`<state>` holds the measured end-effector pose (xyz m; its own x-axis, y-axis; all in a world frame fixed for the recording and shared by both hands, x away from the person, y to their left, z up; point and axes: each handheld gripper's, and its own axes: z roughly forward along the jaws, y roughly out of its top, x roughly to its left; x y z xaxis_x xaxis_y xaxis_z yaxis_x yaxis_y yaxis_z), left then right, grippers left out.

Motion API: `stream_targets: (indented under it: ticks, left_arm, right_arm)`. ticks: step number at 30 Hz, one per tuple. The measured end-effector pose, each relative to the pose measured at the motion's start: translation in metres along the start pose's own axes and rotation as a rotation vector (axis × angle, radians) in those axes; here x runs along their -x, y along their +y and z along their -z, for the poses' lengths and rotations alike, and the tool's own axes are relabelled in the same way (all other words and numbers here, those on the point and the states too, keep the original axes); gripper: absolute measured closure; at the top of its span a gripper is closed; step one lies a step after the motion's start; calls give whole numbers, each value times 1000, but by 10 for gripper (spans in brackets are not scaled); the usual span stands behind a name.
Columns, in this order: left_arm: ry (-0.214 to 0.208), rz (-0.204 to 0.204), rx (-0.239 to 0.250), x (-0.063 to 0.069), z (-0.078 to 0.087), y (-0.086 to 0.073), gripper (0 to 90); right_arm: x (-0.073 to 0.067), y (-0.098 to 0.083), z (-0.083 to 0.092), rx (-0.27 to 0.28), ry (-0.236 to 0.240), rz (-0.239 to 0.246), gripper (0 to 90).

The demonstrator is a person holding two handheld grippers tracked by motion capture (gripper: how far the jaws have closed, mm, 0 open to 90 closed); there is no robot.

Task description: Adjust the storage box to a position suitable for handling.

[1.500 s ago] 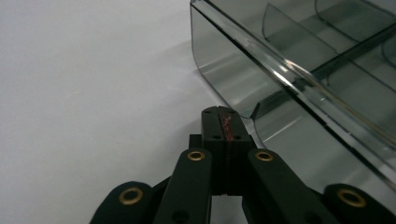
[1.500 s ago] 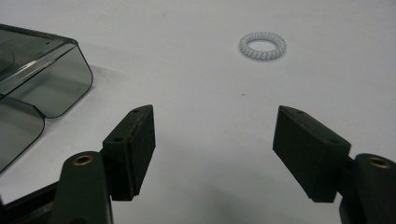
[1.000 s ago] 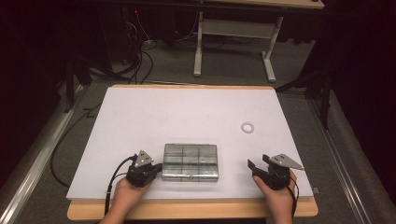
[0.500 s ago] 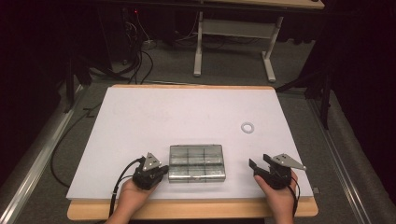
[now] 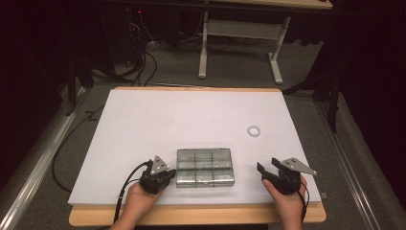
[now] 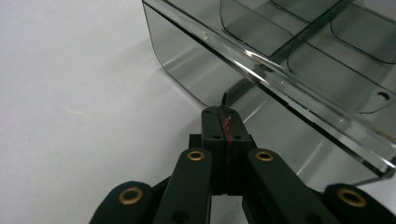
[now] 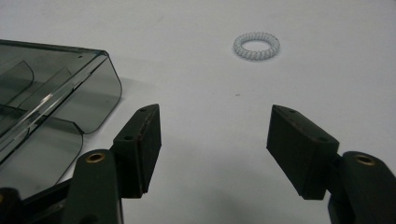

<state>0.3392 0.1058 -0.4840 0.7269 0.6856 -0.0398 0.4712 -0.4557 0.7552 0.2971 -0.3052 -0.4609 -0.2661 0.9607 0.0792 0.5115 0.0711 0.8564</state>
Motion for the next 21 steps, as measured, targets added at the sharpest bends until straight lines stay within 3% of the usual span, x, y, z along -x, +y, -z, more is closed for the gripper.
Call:
stream_targets:
  ticks: [13,21]
  left_arm:
    - [9,-16,-11,-1,-16,17,900]
    - [6,-4,-3,-1,-24,21,900]
  right_arm:
    - [3,-1,0,3,-10,-9,350]
    - [1,-1,-1,4,-11,-8,346]
